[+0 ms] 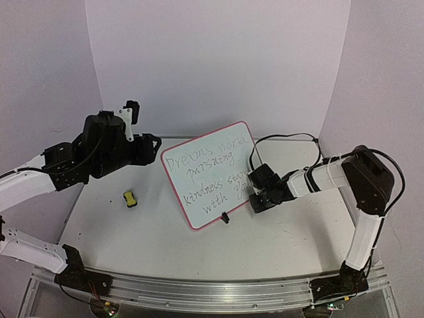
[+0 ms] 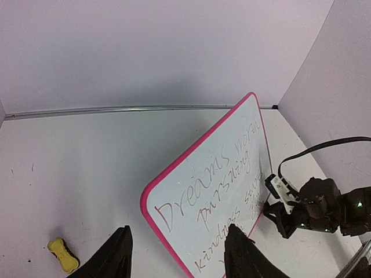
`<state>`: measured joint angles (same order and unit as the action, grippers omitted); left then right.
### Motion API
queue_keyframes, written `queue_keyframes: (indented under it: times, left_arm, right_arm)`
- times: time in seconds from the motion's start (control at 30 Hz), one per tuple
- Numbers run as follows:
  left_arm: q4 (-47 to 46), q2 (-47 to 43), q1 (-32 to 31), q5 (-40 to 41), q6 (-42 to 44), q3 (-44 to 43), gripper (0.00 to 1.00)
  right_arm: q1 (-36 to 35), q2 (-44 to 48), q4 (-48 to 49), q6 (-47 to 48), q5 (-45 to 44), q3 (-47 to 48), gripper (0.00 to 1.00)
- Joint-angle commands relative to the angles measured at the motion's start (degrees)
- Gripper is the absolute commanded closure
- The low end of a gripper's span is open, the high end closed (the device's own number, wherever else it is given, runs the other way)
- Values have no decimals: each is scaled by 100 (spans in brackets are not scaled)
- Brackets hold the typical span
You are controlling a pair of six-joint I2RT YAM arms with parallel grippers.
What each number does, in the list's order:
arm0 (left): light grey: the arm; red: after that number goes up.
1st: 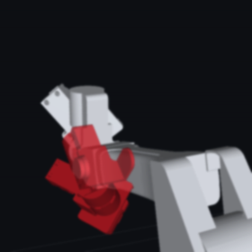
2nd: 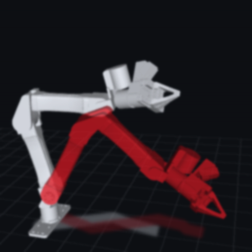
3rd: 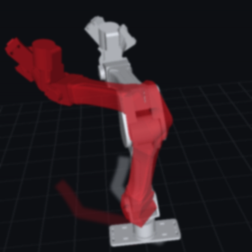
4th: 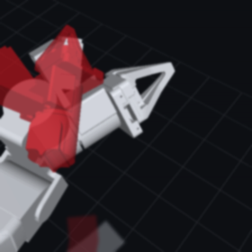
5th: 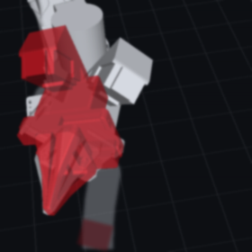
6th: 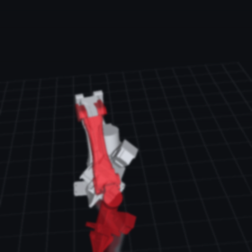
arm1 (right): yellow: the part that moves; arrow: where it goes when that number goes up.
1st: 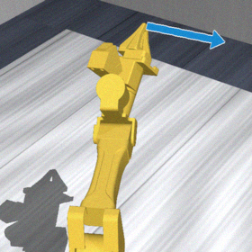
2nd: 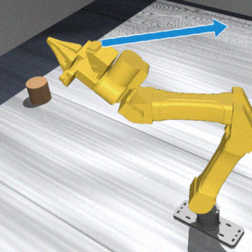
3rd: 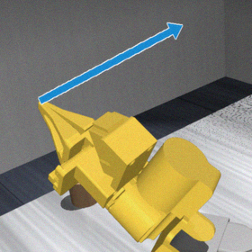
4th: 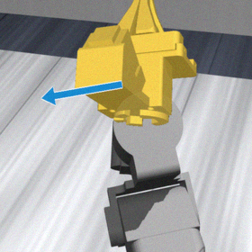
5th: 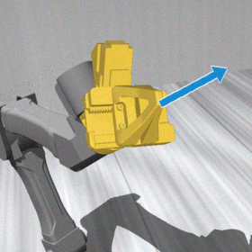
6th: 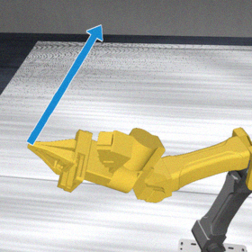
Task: Erase the whiteboard
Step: Move the whiteboard to the center of the board.
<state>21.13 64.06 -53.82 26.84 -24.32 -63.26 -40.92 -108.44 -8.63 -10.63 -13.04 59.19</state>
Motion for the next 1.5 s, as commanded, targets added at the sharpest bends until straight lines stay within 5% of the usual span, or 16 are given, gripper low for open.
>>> queue_keyframes:
  times: [0.0,0.27,0.63,0.8,1.47]
  left_arm:
    - [161,-283,3,234,-75,0,45]
    - [349,-622,3,530,-221,279,45]
    - [375,-520,3,515,-427,452,45]
    - [371,-438,3,418,-468,436,45]
    - [343,-641,16,702,-738,941,29]
  right_arm:
    - [-557,-616,-434,-1443,-772,738,100]
    - [-1095,-1145,-528,-2740,-992,1158,100]
    - [-1340,-802,120,-4257,-1281,553,100]
    - [-1531,-959,247,-4309,-1418,753,100]
    - [-1691,-146,-517,-4043,-1680,556,58]
